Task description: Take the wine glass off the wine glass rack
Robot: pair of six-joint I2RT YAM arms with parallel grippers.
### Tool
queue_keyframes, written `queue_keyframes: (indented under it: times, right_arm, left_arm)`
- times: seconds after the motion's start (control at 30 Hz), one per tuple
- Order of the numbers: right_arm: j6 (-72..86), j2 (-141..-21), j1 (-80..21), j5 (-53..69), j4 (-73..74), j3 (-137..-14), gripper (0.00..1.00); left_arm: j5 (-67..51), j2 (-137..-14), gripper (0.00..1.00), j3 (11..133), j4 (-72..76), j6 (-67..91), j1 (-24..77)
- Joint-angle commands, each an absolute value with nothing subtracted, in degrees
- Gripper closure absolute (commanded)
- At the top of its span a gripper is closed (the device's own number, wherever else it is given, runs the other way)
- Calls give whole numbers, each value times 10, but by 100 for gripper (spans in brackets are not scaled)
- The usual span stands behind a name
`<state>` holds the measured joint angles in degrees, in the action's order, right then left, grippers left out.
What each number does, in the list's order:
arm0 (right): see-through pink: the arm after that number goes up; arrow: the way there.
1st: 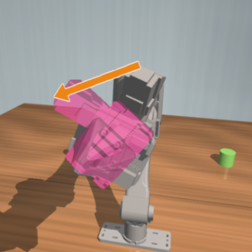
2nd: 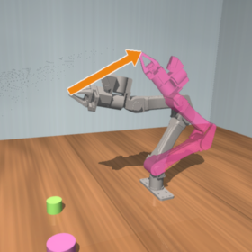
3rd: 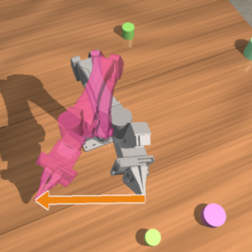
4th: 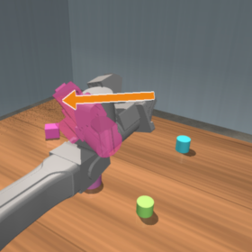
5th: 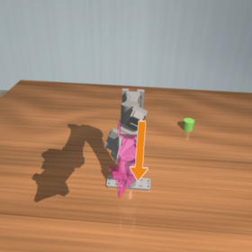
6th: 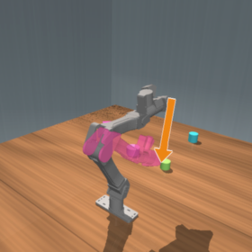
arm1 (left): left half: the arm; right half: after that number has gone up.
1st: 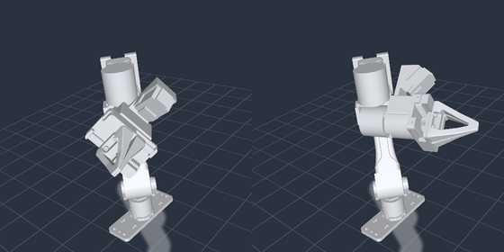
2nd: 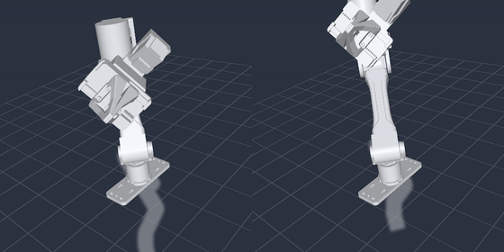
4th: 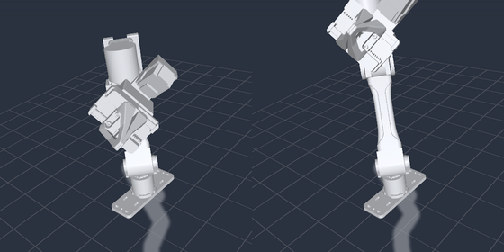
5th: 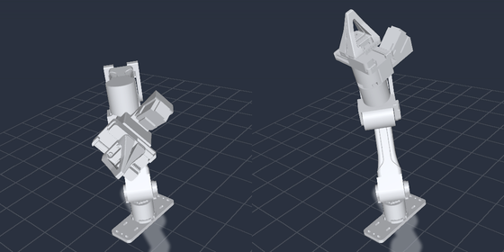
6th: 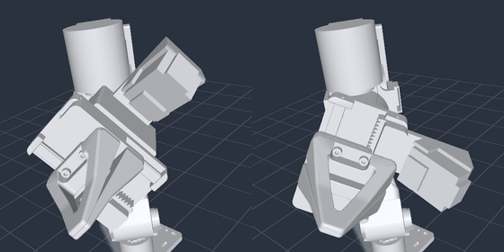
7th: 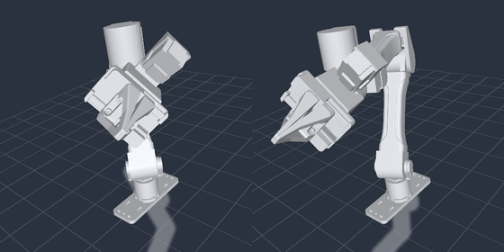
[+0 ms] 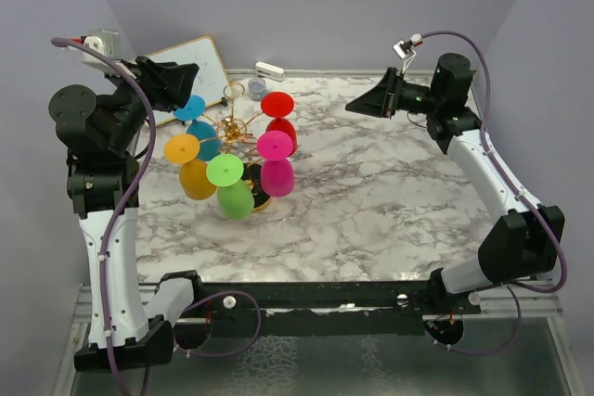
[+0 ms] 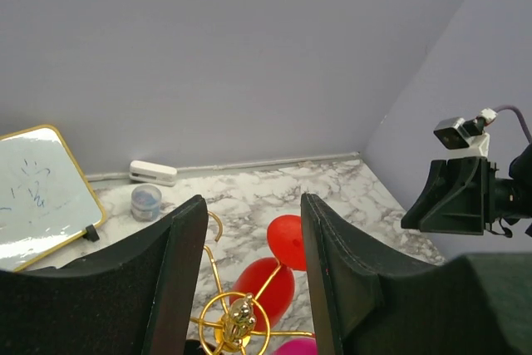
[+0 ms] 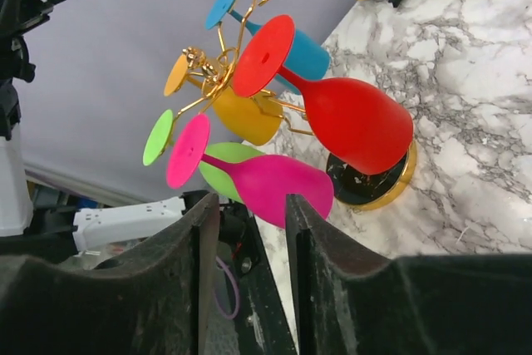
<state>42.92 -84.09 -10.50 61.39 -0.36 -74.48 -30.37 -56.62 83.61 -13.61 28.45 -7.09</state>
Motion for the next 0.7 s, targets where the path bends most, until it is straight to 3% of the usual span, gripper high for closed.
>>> queue_keyframes:
  times: [0.0,0.03,0.1,0.13,0.23,0.33,0.43,0.47,0.5,0.6,0.63,0.67]
  right_arm:
    - [410,-829,-105,603,4,-766,49]
    - [406,-828,-105,591,17,-771,42]
    - [390,-832,-105,580,52,-791,14]
    - [384,-834,-107,579,65,-800,8]
    - [368,-845,-111,562,116,-832,8]
    - [351,-858,-112,535,173,-867,0]
    - [371,-859,-112,557,142,-859,0]
    - [388,-859,-112,574,113,-850,7]
    - [406,-859,-112,585,84,-839,24]
    - [436,-868,-113,583,58,-835,88]
    - [436,-875,-115,573,72,-844,97]
    - [432,-881,-122,564,85,-852,99]
  left_arm:
    - [-286,-550,48,828,-140,268,-59]
    - [-285,-549,48,826,-140,266,-57]
    - [-282,-549,48,825,-140,265,-53]
    - [-281,-549,48,824,-140,265,-52]
    - [-282,-550,48,824,-139,265,-48]
    - [-283,-549,48,821,-137,267,-46]
    - [-283,-550,48,823,-137,269,-44]
    - [-283,-549,48,823,-137,268,-44]
    - [-281,-547,48,823,-137,269,-43]
    - [-277,-542,48,820,-138,269,-42]
    - [-278,-542,48,819,-138,269,-41]
    - [-279,-542,48,819,-139,269,-41]
